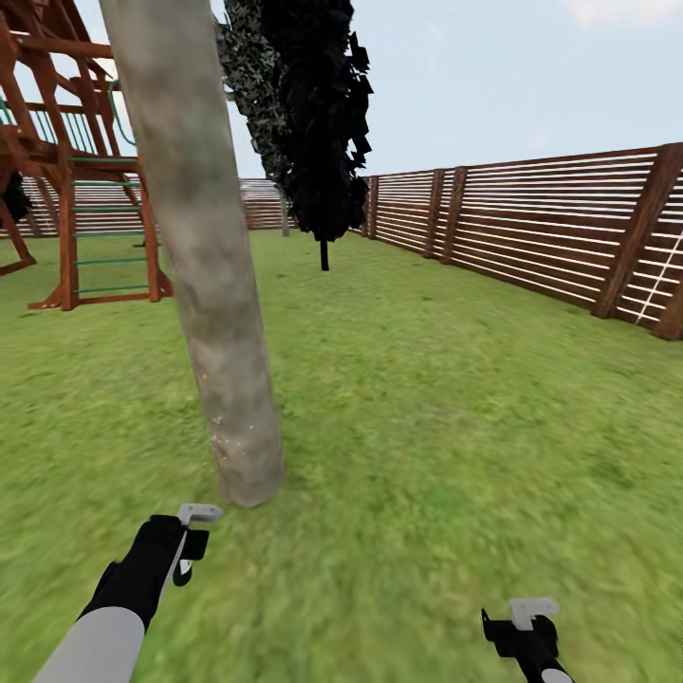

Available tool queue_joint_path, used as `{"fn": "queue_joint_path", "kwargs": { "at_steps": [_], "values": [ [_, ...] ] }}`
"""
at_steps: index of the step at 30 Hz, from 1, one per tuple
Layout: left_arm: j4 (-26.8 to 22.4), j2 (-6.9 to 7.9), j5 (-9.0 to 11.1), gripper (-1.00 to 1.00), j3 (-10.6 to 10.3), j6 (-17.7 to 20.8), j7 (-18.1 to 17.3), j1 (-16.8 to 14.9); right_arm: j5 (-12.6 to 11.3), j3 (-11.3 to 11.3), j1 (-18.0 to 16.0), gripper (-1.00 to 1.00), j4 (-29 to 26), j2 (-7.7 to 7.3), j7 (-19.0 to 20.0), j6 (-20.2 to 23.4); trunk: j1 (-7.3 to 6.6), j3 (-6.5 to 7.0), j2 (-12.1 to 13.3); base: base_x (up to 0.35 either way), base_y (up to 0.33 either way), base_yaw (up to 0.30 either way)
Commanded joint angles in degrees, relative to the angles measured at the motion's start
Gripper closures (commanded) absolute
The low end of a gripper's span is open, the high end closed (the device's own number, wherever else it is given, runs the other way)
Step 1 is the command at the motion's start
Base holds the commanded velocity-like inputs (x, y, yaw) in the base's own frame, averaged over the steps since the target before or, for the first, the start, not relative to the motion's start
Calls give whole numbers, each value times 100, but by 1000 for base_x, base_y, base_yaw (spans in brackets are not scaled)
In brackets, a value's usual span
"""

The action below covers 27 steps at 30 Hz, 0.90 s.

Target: In the garden, pick up the pesticide atomizer on the floor and spray pesticide onto both trees until each tree trunk is fully covered.

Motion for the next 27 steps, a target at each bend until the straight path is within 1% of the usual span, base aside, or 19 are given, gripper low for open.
{"fn": "queue_joint_path", "kwargs": {
  "at_steps": [1,5,8,16,19,21,22,23,25,27],
  "values": [
    [-10,-9,-64,100,17,21,-56,-4,61,-32,-5,-100,11,-1,-29,-19,0,-6,-2,153,-262,18],
    [-25,-14,-64,100,25,21,-56,-4,61,-32,-5,-100,11,-1,-29,-19,0,-6,-2,144,-261,4],
    [-62,-16,-63,100,26,14,-56,-4,61,-32,-5,-100,11,-1,-29,-19,0,-6,-2,16,-270,39],
    [-85,-46,-60,100,41,12,-56,-4,61,-32,-5,-100,11,8,-29,-19,0,-6,-2,-95,-259,250],
    [-108,-72,-56,100,18,14,-50,-43,61,-32,-5,-100,11,8,-29,-19,0,-6,-2,91,-245,233],
    [-232,-98,-55,100,9,23,-48,-79,61,-36,-5,-100,7,-4,-29,-19,0,-6,-2,193,-218,60],
    [-304,-119,-55,100,0,30,-48,-92,61,-38,-5,-100,5,-11,-29,-19,0,-6,-2,220,-202,24],
    [-349,-174,-55,100,-10,35,-49,-107,61,-40,-5,-100,3,-18,-33,-19,0,-6,-2,234,-186,10],
    [-388,-322,-62,100,-44,38,-68,-116,63,-38,-5,-100,1,-29,-32,-19,0,-6,-2,87,-67,3],
    [-408,-371,-64,100,-110,72,-86,-178,68,-33,-5,-100,2,-34,-30,-19,0,-6,-2,18,-14,1]
  ]
}}
